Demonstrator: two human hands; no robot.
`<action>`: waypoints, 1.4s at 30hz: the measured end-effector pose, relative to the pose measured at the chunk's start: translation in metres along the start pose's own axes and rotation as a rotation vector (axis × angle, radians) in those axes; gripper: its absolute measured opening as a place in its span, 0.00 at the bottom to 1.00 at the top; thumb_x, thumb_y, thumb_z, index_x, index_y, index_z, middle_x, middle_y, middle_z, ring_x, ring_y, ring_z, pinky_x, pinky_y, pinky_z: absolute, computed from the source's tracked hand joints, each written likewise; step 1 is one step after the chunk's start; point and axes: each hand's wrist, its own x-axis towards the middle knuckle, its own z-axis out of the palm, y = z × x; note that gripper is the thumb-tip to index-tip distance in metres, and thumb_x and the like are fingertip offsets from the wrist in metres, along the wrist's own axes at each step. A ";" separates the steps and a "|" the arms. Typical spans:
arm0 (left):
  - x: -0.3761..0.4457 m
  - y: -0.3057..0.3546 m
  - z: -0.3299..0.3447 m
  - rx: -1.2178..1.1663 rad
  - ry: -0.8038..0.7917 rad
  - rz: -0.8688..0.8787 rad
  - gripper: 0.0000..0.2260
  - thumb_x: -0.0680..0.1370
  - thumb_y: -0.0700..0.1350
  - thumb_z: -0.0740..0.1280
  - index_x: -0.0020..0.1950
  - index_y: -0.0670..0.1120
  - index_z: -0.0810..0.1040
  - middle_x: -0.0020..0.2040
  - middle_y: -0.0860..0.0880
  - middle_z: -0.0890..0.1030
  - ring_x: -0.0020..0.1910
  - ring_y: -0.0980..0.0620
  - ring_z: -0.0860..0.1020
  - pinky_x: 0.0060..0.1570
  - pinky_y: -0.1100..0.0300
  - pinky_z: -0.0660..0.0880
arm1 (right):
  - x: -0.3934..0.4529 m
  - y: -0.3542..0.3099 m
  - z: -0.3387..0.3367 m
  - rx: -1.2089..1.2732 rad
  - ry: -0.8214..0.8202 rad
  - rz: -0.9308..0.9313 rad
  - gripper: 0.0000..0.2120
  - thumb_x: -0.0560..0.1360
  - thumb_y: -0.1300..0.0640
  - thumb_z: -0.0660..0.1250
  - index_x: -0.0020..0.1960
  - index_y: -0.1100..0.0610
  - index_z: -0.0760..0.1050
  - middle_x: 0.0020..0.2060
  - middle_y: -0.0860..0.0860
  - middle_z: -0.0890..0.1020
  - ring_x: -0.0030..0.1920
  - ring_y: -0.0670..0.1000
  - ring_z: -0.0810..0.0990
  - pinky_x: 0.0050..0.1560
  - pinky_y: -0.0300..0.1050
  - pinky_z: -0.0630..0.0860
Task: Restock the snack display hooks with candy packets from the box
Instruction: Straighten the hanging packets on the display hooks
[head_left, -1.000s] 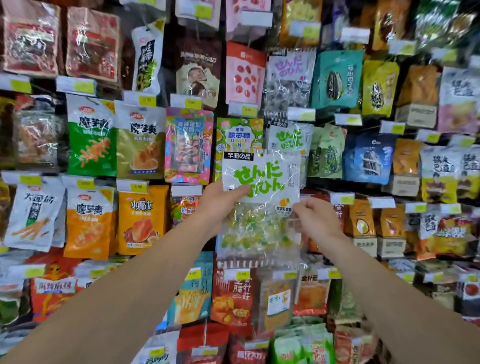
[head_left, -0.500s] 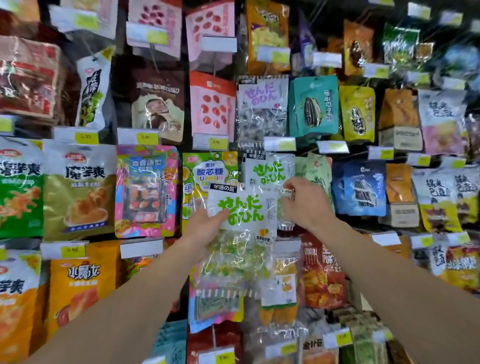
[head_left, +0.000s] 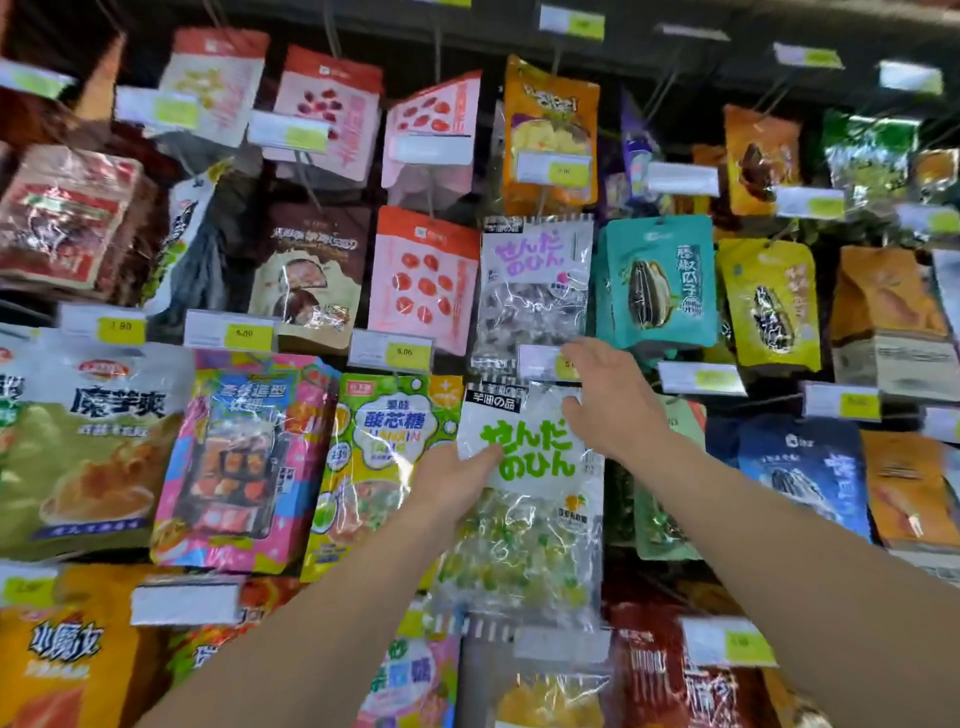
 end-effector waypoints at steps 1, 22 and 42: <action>0.001 0.003 0.004 0.008 0.002 0.003 0.12 0.71 0.55 0.72 0.46 0.48 0.82 0.46 0.47 0.86 0.46 0.42 0.84 0.52 0.42 0.80 | 0.005 0.005 0.001 -0.011 -0.019 -0.015 0.29 0.79 0.57 0.62 0.78 0.54 0.58 0.77 0.52 0.60 0.75 0.58 0.59 0.72 0.53 0.62; 0.038 0.018 0.038 0.120 0.114 -0.052 0.19 0.70 0.56 0.70 0.53 0.44 0.81 0.48 0.46 0.83 0.49 0.42 0.80 0.55 0.48 0.79 | 0.040 0.029 0.002 0.152 0.175 -0.060 0.11 0.83 0.55 0.57 0.55 0.51 0.78 0.35 0.48 0.76 0.34 0.48 0.71 0.32 0.44 0.66; 0.058 0.010 0.045 0.097 0.097 -0.111 0.33 0.65 0.60 0.72 0.61 0.40 0.74 0.54 0.43 0.80 0.52 0.40 0.79 0.56 0.46 0.78 | 0.012 0.020 0.015 0.093 0.318 -0.080 0.17 0.77 0.61 0.63 0.65 0.55 0.74 0.61 0.51 0.76 0.59 0.55 0.73 0.55 0.51 0.74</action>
